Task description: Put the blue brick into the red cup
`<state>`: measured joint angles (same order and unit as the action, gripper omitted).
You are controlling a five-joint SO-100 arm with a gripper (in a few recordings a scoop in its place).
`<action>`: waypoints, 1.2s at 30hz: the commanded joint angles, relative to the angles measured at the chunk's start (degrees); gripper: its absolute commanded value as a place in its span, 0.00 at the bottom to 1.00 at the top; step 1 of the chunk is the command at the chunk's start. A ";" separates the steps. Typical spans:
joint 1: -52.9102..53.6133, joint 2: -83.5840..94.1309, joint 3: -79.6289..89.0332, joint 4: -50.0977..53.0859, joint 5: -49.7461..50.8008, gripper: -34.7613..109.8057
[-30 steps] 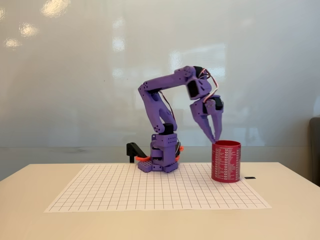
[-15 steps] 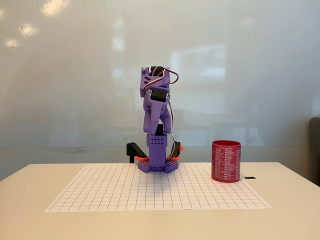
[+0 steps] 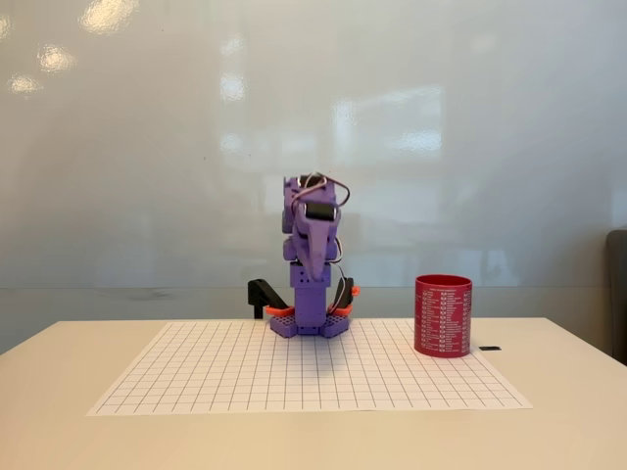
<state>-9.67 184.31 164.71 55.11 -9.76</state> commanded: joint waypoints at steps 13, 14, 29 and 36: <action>-2.55 4.57 9.05 11.78 4.66 0.24; -2.29 4.83 8.79 13.45 5.10 0.24; -0.70 4.83 8.61 14.06 9.14 0.24; -0.62 4.83 8.61 14.06 9.14 0.24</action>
<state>-9.93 188.61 175.96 68.91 -0.18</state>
